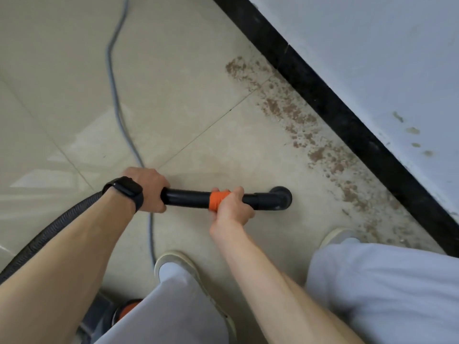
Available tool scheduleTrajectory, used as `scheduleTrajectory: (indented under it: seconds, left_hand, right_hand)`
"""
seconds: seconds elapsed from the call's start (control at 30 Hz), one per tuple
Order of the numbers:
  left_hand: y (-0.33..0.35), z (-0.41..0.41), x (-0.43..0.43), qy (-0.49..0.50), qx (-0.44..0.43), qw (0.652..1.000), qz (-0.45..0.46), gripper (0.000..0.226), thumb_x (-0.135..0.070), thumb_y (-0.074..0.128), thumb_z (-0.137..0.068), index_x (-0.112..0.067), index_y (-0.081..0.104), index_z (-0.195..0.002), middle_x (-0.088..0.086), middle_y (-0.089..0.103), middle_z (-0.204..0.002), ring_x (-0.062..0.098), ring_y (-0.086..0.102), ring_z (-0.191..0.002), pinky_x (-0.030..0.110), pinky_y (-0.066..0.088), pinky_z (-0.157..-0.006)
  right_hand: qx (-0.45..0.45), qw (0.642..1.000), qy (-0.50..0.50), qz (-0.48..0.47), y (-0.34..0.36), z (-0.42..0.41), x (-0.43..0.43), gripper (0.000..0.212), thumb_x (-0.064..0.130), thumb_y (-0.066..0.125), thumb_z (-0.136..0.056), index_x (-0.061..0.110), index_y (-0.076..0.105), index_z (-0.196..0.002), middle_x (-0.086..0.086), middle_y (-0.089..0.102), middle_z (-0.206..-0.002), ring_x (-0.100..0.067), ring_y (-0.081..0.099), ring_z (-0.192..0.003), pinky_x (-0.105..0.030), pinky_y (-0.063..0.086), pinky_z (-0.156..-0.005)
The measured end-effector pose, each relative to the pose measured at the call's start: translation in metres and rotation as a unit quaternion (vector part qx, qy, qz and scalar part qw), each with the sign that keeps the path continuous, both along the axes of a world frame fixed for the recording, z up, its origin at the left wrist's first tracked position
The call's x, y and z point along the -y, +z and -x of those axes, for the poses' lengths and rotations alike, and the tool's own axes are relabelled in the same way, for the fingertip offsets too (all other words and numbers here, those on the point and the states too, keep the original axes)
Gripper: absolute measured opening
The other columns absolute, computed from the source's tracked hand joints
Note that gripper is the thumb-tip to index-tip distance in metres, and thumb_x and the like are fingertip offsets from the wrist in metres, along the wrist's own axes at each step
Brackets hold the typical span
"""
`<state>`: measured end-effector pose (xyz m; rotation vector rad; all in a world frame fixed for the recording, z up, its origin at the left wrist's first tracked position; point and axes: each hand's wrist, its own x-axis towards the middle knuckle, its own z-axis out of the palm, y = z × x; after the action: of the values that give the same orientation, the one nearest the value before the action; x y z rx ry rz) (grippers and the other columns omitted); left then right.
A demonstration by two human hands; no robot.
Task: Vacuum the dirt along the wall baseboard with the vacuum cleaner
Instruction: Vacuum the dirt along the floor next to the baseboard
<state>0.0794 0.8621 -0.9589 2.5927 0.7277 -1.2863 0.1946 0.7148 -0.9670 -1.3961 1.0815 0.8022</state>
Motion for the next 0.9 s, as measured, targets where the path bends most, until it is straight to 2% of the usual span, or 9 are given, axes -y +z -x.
scheduleTrajectory:
  seconds: [0.1,0.2,0.33,0.37,0.47,0.53,0.63,0.77,0.9]
  left_hand:
    - [0.012,0.047,-0.003,0.048,-0.05,0.997,-0.03,0.025,-0.062,0.059,-0.067,-0.04,0.055,-0.079,-0.014,0.059,-0.074,0.013,0.06,-0.07,0.025,0.038,-0.055]
    - [0.018,0.082,0.001,0.14,-0.073,0.987,-0.037,0.029,-0.065,0.061,-0.068,-0.042,0.054,-0.084,-0.014,0.056,-0.072,0.013,0.059,-0.067,0.024,0.036,-0.052]
    - [0.015,0.079,-0.003,0.285,-0.027,0.958,-0.023,0.028,-0.055,0.067,-0.064,-0.036,0.057,-0.082,-0.008,0.061,-0.07,0.012,0.059,-0.061,0.023,0.039,-0.05]
    - [0.014,0.074,-0.004,0.311,-0.011,0.95,-0.02,0.027,-0.052,0.067,-0.061,-0.034,0.057,-0.078,-0.007,0.061,-0.069,0.012,0.059,-0.06,0.022,0.039,-0.049]
    - [0.014,0.054,-0.012,0.362,0.056,0.93,-0.016,0.023,-0.047,0.066,-0.057,-0.032,0.057,-0.07,-0.006,0.062,-0.064,0.014,0.061,-0.057,0.022,0.04,-0.048]
    - [0.018,0.037,-0.018,0.398,0.099,0.912,-0.006,0.021,-0.044,0.066,-0.056,-0.032,0.059,-0.071,-0.004,0.063,-0.063,0.015,0.062,-0.057,0.022,0.041,-0.048]
    - [0.025,0.013,-0.022,0.435,0.151,0.887,-0.015,0.019,-0.038,0.066,-0.055,-0.029,0.06,-0.071,-0.003,0.063,-0.061,0.016,0.062,-0.054,0.02,0.04,-0.045]
    - [0.021,-0.015,-0.01,0.467,0.203,0.861,-0.001,0.025,-0.047,0.064,-0.051,-0.028,0.06,-0.068,-0.005,0.063,-0.06,0.015,0.062,-0.056,0.022,0.043,-0.048]
    - [0.008,-0.036,0.001,0.505,0.233,0.828,0.074,0.033,-0.054,0.063,-0.047,-0.029,0.065,-0.069,-0.007,0.066,-0.059,0.013,0.064,-0.059,0.026,0.048,-0.051]
  right_hand:
    - [-0.025,0.995,0.091,-0.027,0.004,0.032,-0.025,0.025,0.022,0.059,-0.099,0.013,0.037,-0.108,-0.006,0.064,-0.077,-0.022,0.067,-0.057,-0.043,0.063,-0.073]
    - [-0.014,0.98,0.184,-0.073,0.005,0.046,-0.053,0.029,0.023,0.058,-0.099,0.012,0.035,-0.113,-0.008,0.063,-0.085,-0.022,0.067,-0.058,-0.04,0.064,-0.069]
    - [0.028,0.954,0.284,-0.097,-0.001,0.027,-0.087,0.038,0.031,0.061,-0.098,0.013,0.033,-0.118,-0.012,0.067,-0.101,-0.032,0.074,-0.083,-0.048,0.062,-0.086]
    - [0.03,0.949,0.294,-0.105,-0.002,0.018,-0.095,0.038,0.029,0.061,-0.098,0.012,0.034,-0.118,-0.012,0.067,-0.101,-0.03,0.074,-0.081,-0.049,0.062,-0.086]
    - [0.025,0.943,0.296,-0.148,0.004,-0.014,-0.119,0.037,0.023,0.06,-0.099,0.007,0.04,-0.126,-0.007,0.064,-0.085,-0.019,0.068,-0.054,-0.04,0.063,-0.066]
    - [0.036,0.94,0.301,-0.157,0.007,-0.033,-0.134,0.04,0.022,0.061,-0.098,0.006,0.045,-0.131,-0.006,0.064,-0.084,-0.023,0.069,-0.062,-0.035,0.061,-0.058]
    - [0.042,0.935,0.307,-0.174,0.012,-0.057,-0.154,0.03,0.019,0.063,-0.096,0.007,0.052,-0.121,-0.004,0.062,-0.076,-0.024,0.067,-0.066,-0.031,0.059,-0.053]
    - [0.046,0.918,0.339,-0.204,0.016,-0.087,-0.17,0.011,0.01,0.062,-0.092,0.011,0.051,-0.092,-0.001,0.054,-0.055,-0.02,0.056,-0.043,-0.035,0.058,-0.054]
    - [0.062,0.912,0.349,-0.205,0.004,-0.109,-0.165,0.012,0.007,0.06,-0.092,0.009,0.05,-0.098,-0.002,0.053,-0.052,-0.021,0.053,-0.038,-0.035,0.056,-0.046]
